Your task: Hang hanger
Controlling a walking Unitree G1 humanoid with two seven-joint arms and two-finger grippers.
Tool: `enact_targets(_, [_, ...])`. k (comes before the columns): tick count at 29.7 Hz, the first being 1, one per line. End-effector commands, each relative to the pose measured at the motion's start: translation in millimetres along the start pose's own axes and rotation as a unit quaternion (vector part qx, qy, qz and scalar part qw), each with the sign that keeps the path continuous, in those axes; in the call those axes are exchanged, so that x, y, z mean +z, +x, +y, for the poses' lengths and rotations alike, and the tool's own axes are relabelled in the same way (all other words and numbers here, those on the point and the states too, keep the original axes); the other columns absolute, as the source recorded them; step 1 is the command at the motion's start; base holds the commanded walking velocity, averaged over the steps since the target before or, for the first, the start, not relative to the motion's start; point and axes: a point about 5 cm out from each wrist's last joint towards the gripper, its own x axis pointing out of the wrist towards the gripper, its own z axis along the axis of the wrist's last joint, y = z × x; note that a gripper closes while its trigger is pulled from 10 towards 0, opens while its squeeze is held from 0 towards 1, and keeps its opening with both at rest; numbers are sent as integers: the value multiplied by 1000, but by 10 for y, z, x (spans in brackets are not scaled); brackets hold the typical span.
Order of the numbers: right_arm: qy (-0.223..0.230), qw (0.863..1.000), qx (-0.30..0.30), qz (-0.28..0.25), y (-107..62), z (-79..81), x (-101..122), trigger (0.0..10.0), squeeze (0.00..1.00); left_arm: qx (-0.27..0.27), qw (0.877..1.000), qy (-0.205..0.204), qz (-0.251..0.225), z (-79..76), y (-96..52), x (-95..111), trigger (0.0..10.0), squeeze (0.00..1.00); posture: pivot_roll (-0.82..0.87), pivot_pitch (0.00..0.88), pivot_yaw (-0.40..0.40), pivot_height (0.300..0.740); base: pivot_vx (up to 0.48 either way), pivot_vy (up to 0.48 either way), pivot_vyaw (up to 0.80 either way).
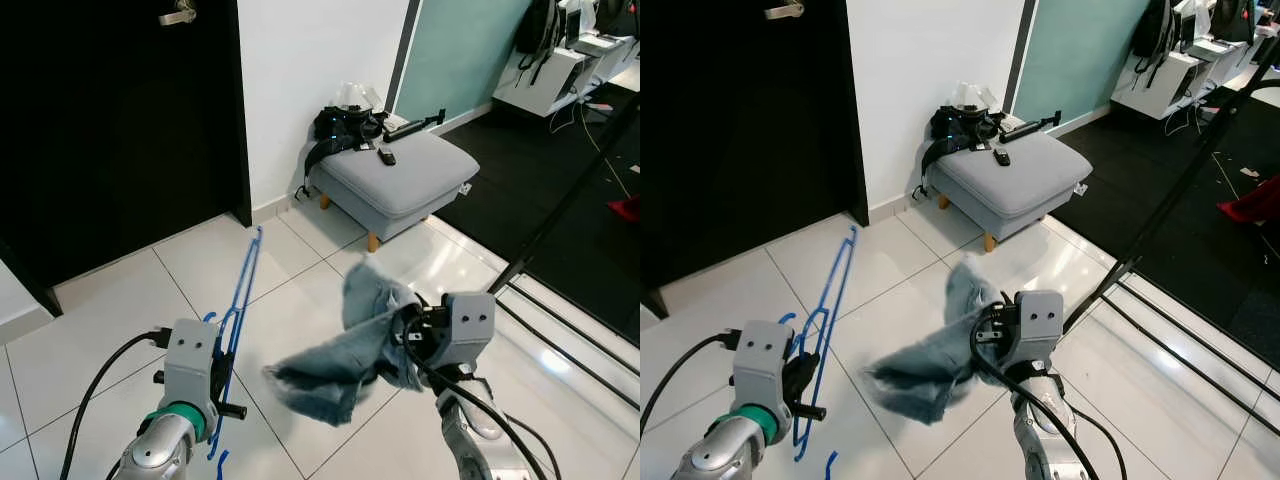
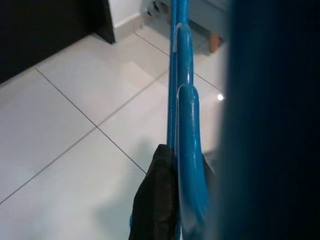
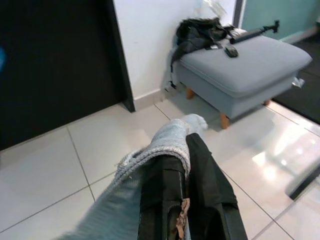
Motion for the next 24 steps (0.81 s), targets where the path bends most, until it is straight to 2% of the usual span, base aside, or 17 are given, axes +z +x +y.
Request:
enact_targets(1, [2, 1000, -8, -7, -16, -8, -4, 10000, 0, 3, 1000, -9, 3, -8, -6, -65, 10000, 0, -43, 121, 5, 740, 0, 0, 0])
enact_targets(9, [25, 999, -3, -20, 24, 39, 45, 10000, 0, 8, 1000, -26, -11, -11, 21, 1, 10000, 0, -45, 111, 4, 740, 0, 0, 0])
enact_targets(24, [34, 999, 3, -22, 72, 62, 50, 10000, 0, 18, 1000, -17, -16, 10, 39, 3, 10000, 0, -33, 103, 4, 740, 0, 0, 0])
